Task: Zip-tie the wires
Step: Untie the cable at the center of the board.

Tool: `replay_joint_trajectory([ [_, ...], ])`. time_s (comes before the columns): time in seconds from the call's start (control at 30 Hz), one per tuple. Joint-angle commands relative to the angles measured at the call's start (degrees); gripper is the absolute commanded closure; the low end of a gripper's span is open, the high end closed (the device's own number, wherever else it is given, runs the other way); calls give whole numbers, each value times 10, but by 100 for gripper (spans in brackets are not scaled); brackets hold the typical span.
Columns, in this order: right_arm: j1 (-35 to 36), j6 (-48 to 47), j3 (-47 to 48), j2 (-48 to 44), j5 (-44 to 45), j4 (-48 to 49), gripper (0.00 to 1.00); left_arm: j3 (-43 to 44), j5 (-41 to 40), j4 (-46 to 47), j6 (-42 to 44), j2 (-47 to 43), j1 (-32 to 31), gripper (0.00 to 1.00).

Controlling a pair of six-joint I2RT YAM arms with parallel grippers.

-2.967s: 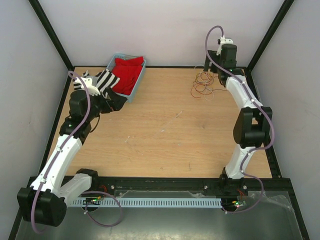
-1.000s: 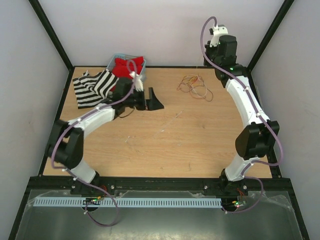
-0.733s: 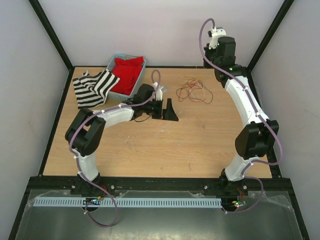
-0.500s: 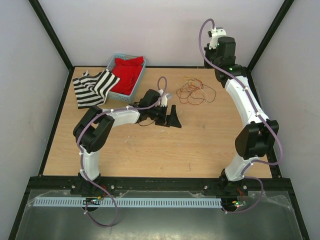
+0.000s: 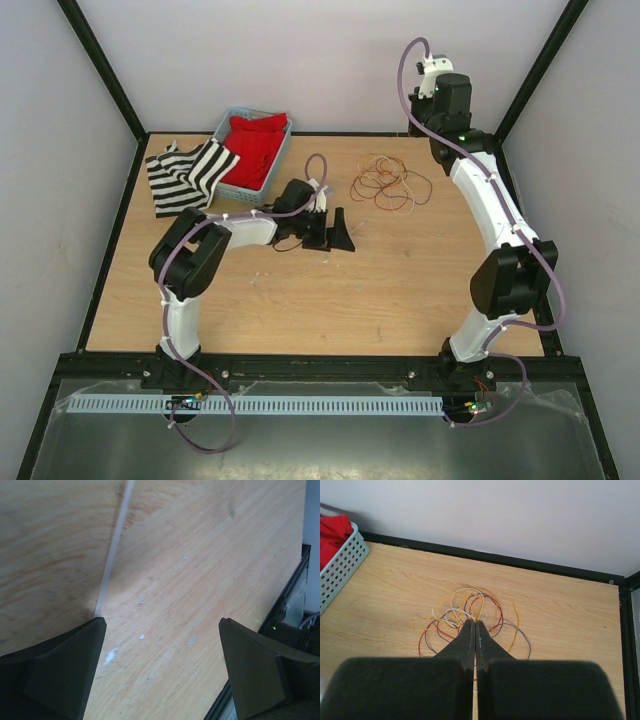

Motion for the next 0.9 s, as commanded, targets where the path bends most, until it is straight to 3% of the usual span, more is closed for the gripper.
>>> replay_joint_trajectory([
  [0.0,1,-2,10,-34,0,-4,100,-6,-37,-21,31,4,39,1],
  [0.27,1,-3,22,-47,2,-4,100,7,-49,-49,70,9,74,1],
  [0.6,1,0,29,-70,-20,-13,100,115,-48,-74,108,52,128,1],
  [0.87,0,7,66,-97,-62,-45,100,223,-51,-43,171,-12,103,1],
])
